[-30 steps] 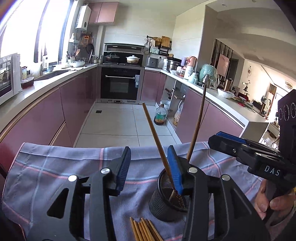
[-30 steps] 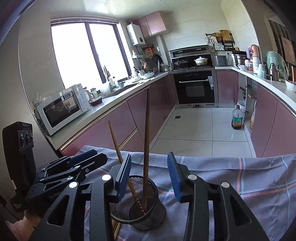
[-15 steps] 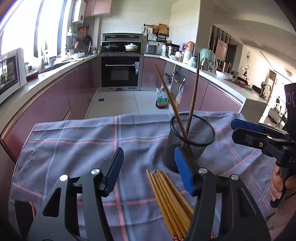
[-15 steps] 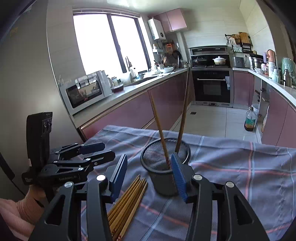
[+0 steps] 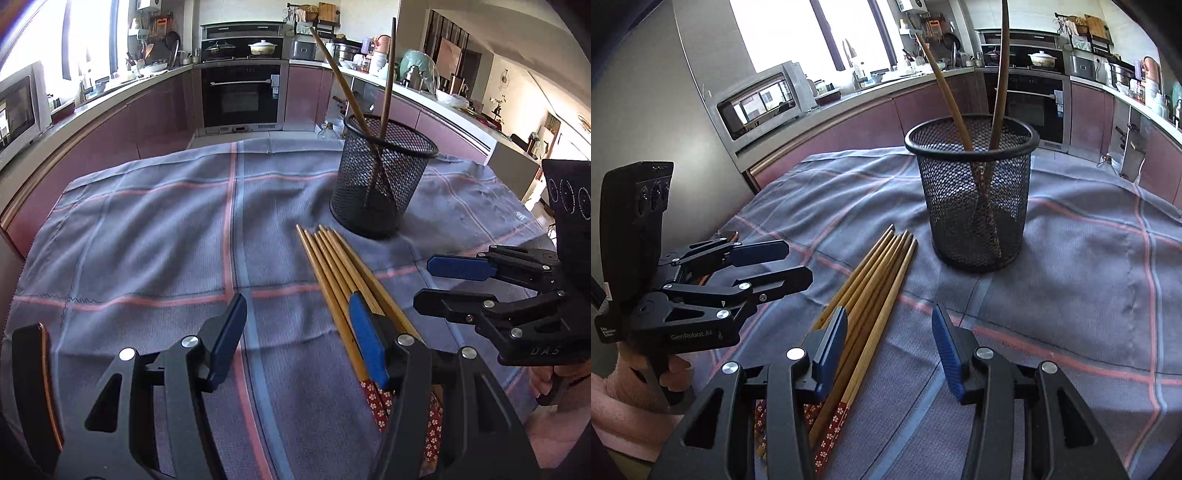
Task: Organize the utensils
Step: 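Move both open grippers back to the chopstick bundle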
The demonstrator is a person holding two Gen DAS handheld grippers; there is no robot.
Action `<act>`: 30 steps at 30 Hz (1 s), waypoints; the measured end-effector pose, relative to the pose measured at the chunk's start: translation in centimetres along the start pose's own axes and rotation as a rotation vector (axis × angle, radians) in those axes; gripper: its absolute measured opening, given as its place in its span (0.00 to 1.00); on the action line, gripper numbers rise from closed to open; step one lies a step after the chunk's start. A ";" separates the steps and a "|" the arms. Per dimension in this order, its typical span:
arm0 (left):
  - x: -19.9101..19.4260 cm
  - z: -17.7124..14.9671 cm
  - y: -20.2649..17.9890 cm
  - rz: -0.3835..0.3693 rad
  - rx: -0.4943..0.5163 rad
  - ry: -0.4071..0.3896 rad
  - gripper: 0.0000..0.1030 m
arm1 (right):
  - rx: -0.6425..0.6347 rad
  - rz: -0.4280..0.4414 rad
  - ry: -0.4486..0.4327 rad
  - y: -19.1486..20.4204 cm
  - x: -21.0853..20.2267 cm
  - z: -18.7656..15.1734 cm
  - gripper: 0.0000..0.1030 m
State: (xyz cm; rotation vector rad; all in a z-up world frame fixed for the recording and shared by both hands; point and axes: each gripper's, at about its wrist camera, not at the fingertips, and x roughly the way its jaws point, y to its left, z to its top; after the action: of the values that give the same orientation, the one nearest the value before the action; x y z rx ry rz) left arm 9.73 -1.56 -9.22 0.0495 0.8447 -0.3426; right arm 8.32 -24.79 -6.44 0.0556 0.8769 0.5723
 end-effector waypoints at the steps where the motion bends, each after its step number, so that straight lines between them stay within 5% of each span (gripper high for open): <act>1: 0.2 -0.2 -0.1 -0.003 -0.004 0.011 0.55 | 0.003 -0.004 0.007 0.0 0.2 -0.2 0.45; 30: 1.9 -1.5 -1.5 0.007 0.034 0.064 0.56 | -0.038 -0.101 0.043 1.0 1.5 -1.4 0.42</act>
State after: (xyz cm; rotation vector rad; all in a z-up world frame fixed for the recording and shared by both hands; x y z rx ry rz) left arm 9.32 -3.21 -11.47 0.0956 0.9022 -0.3502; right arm 7.56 -23.48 -8.17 -0.0361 0.9053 0.4969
